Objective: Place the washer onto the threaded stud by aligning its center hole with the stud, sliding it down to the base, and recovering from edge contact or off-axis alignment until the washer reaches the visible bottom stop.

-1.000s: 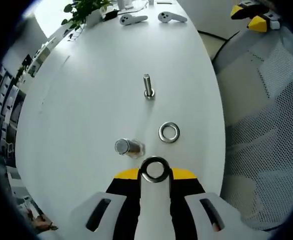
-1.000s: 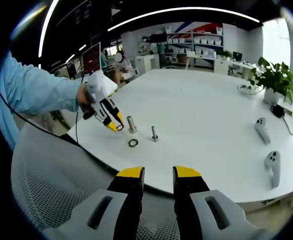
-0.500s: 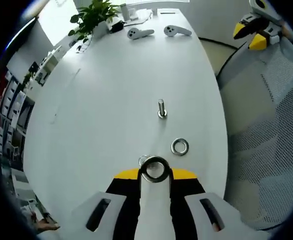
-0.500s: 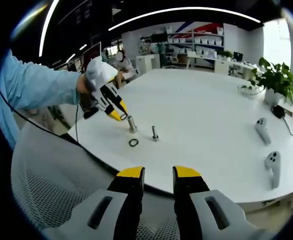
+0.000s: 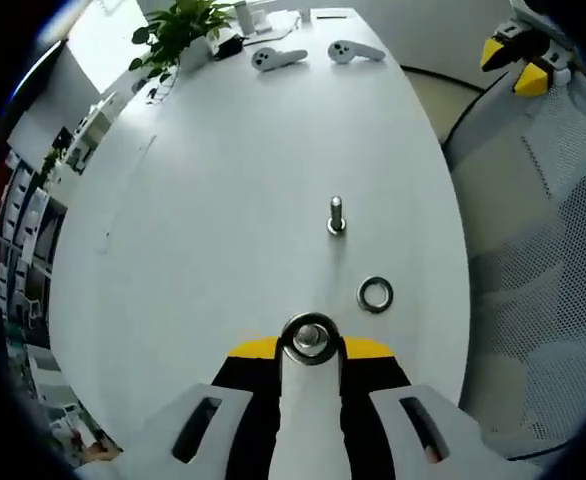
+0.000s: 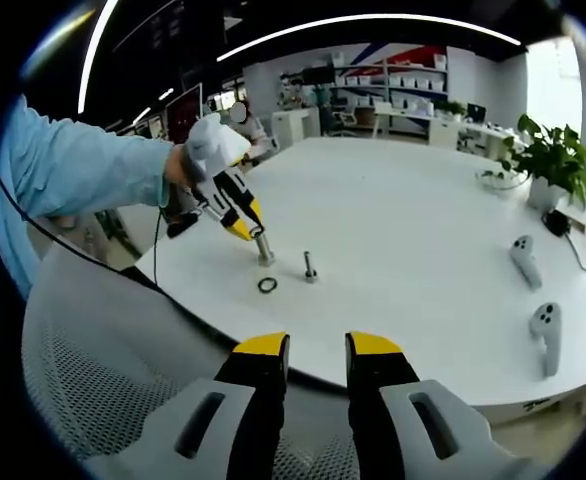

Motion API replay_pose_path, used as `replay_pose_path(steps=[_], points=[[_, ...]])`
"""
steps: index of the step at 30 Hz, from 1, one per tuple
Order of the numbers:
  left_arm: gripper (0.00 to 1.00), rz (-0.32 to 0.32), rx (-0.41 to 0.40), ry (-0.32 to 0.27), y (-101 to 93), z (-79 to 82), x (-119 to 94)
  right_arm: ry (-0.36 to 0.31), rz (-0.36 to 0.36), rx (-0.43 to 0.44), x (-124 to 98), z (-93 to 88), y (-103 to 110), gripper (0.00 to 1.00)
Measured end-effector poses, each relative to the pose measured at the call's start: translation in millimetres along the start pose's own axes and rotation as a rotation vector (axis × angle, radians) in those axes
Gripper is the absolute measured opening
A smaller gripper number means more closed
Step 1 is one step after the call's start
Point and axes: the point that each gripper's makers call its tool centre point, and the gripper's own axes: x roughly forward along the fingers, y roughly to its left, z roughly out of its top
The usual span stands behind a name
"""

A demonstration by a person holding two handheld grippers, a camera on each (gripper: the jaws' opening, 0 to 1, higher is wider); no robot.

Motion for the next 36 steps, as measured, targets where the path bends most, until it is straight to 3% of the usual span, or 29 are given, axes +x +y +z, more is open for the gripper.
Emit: replay_pose_path(steps=[36], points=[[0.19,-0.074,0.016,0.123,-12.1,-11.5,41,-0.006,0.006,0.007,0,0.2,1,0.25]])
